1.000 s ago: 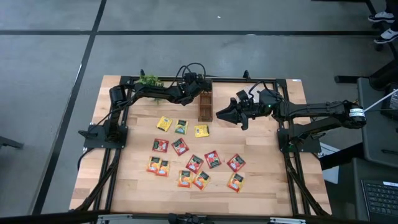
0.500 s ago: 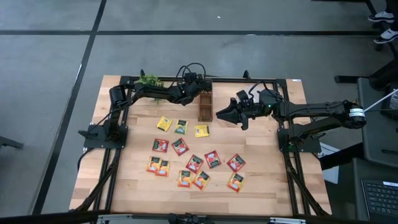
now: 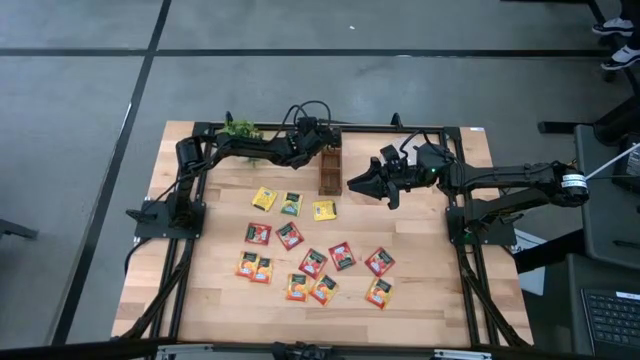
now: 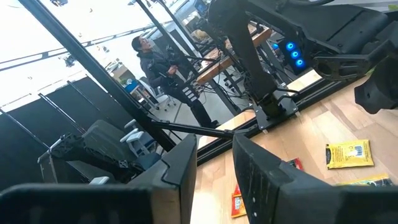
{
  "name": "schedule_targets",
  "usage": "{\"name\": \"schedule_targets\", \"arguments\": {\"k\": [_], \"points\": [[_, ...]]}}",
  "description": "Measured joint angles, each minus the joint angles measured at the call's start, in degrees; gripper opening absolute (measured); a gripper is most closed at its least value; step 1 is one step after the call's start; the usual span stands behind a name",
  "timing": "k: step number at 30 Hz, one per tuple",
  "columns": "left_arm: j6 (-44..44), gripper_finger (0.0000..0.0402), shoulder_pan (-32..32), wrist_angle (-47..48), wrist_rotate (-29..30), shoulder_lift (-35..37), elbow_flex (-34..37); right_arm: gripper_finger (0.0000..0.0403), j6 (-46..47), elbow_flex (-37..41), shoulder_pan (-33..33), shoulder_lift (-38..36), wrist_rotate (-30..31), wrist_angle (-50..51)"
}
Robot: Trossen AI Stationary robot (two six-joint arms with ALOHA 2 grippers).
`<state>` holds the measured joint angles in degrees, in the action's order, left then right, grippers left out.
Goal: Pick & Place Tea
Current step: Put the yellow tea bag into the left section of the wooden organizer
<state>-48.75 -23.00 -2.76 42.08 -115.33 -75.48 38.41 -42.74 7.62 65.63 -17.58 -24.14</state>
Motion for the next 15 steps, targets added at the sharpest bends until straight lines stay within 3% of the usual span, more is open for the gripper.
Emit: {"name": "schedule_targets", "arguments": {"k": [11,15], "points": [[3.62,0.0127,-0.24,0.02,-1.84,0.11,0.0,0.0106,-1.2,0.0,0.0,0.0,0.0,-0.02],[7.74,0.0127,-1.33,0.27,-5.82,1.41,-0.11,0.0106,-1.2,0.0,0.0,0.0,-0.04,-0.02]]}}
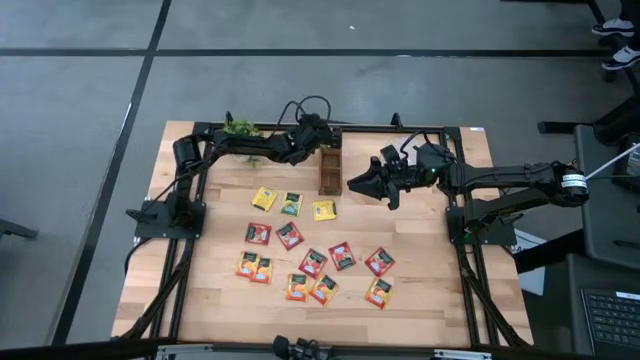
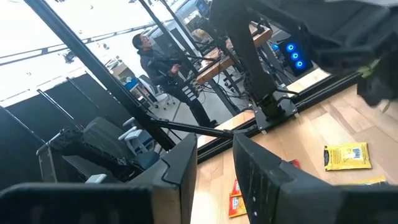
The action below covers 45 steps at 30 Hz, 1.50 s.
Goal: Pick & Place Tea
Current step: Put the yellow tea bag into the left section of the wooden organizer
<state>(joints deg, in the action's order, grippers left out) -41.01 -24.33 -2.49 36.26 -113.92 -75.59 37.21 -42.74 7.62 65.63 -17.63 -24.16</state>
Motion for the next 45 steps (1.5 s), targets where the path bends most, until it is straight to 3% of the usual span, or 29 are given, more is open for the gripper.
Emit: {"name": "schedule_targets", "arguments": {"k": [6,14,22,31,45], "points": [[2.09,0.0127,-2.08,2.62,-3.17,2.91,-0.11,0.0107,-0.34,0.0,0.0,0.0,0.0,-0.01],[-0.82,0.0127,-6.87,6.06,-22.43,3.84,-0.09,0.0107,-1.71,0.0,0.0,0.0,0.01,-0.03],[2.57,0.0127,-8.98,6.89,-30.13,3.84,-0.09,0.0107,-1.92,0.0,0.0,0.0,1.49,-0.03],[5.86,0.0127,-8.92,11.75,-30.03,3.84,-0.09,0.0107,-2.23,0.0,0.0,0.0,1.6,-0.03],[8.36,0.0127,-9.1,10.37,-29.95,3.84,-0.09,0.0106,-2.87,0.0,-0.04,0.0,3.0,-0.03]]}}
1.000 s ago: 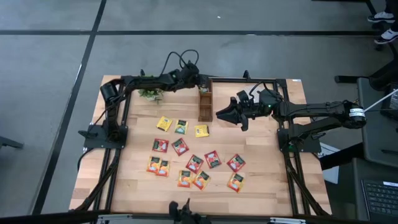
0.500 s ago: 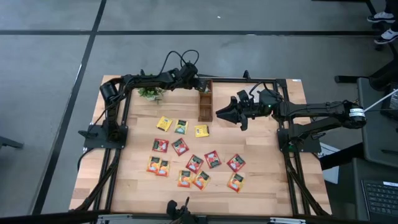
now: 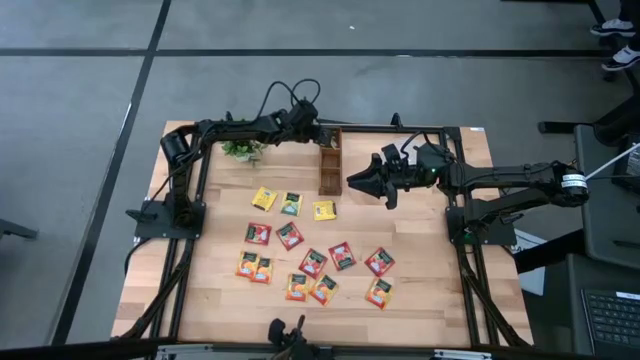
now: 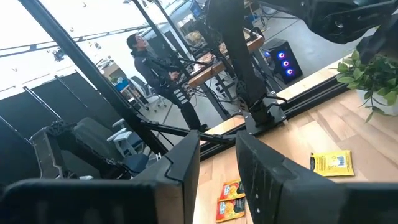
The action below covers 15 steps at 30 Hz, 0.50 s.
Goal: Pick & Place Tea
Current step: Put the yellow tea bag into the left section of the wooden organizer
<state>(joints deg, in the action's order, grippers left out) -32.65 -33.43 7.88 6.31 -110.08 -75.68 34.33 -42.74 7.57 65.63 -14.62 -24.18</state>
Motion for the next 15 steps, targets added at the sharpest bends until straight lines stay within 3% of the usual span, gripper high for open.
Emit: {"name": "schedule_targets", "arguments": {"k": [15], "points": [[-0.05,0.0127,0.91,-0.28,-4.92,0.64,0.0,0.0106,0.01,0.0,0.0,0.0,-0.01,0.0]]}}
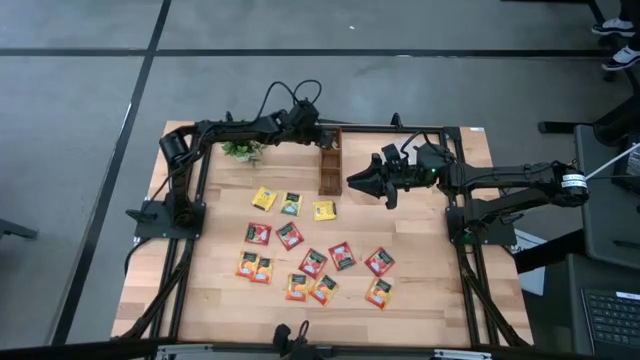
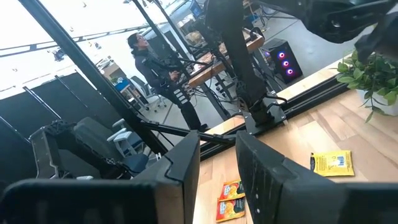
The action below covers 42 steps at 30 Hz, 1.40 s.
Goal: Pick & Place Tea
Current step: Put the yellow tea bag into the left section of the wooden organizer
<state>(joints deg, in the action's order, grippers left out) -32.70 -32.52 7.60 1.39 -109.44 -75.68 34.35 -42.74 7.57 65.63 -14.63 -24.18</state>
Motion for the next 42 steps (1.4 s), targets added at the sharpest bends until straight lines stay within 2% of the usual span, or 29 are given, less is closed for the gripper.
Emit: {"name": "schedule_targets", "arguments": {"k": [7,15,21,27,32,35,39,42], "points": [[8.34,0.0127,0.97,0.17,-0.39,1.62,-0.02,0.0106,0.07,-0.02,0.0,0.0,0.02,0.53],[26.38,0.0127,0.86,-0.04,-8.79,2.01,-0.02,0.0106,0.09,-0.02,0.0,-0.02,0.05,1.85],[40.88,0.0127,1.22,0.15,-9.4,2.02,-0.02,0.0106,0.31,-0.02,0.0,-0.02,0.04,2.54],[58.53,0.0127,1.52,1.52,-2.95,2.02,-0.02,0.0106,1.35,-0.02,0.0,-0.02,0.04,2.57],[76.97,0.0127,1.95,2.55,3.37,2.02,-0.02,0.0106,1.67,-0.02,0.0,-0.02,0.04,3.09],[84.53,0.0127,2.5,2.49,5.29,2.02,-0.02,0.0106,1.64,-0.02,0.0,-0.02,0.04,3.15],[88.9,0.0127,2.73,2.19,6.61,2.02,-0.02,0.0106,1.58,-0.02,0.0,-0.02,0.04,3.38],[81.6,0.0127,2.85,-0.23,9.04,2.02,-0.02,0.0106,1.39,-0.02,0.0,-0.02,0.04,3.37]]}}
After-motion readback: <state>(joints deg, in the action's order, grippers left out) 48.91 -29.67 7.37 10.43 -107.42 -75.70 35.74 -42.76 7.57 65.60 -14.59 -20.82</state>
